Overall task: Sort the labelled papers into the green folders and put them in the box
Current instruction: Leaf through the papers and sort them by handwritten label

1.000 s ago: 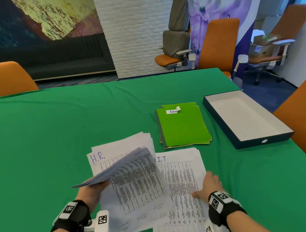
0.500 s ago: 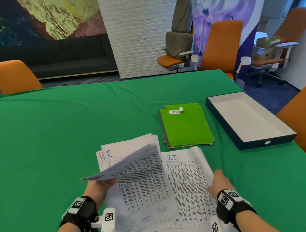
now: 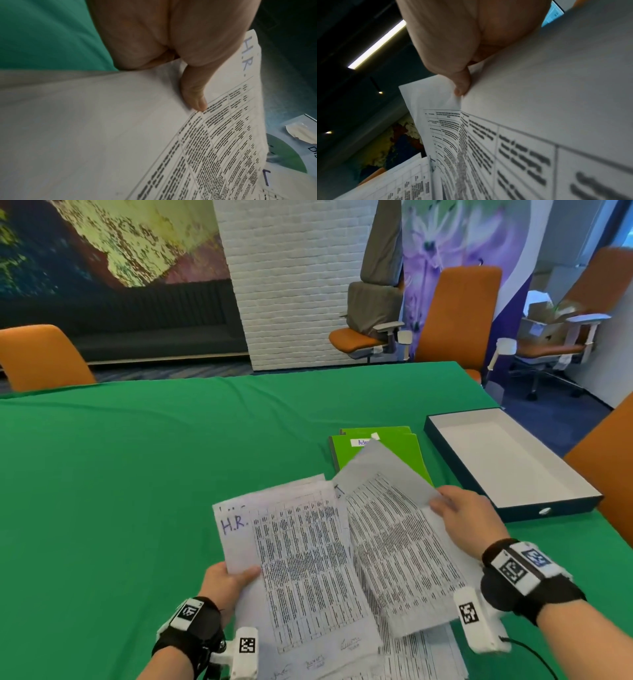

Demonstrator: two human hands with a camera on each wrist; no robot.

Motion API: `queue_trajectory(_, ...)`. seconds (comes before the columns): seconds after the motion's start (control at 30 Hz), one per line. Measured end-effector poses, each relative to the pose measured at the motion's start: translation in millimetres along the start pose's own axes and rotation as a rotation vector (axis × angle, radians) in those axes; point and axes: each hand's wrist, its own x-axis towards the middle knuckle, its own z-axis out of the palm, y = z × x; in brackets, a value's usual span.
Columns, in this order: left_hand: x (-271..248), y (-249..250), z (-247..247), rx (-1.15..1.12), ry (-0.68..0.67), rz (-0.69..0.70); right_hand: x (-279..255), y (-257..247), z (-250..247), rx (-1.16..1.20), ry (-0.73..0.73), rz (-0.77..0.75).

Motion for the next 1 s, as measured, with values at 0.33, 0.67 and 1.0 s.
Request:
queue_trajectory(0.33,-3,2,-2,-0.011,0.029,0.042,-2,-16,-1,0.043,0.012,-0.091)
queue_trajectory(0.67,-12,16,5,-0.078,0.015,0.059,7,-21,-10,0.412,0.166,-0.058)
queue_trajectory(1.0,-22,45,12,-0.146,-0.357,-0.153,16,-14,-29,0.398,0.213,-0.059)
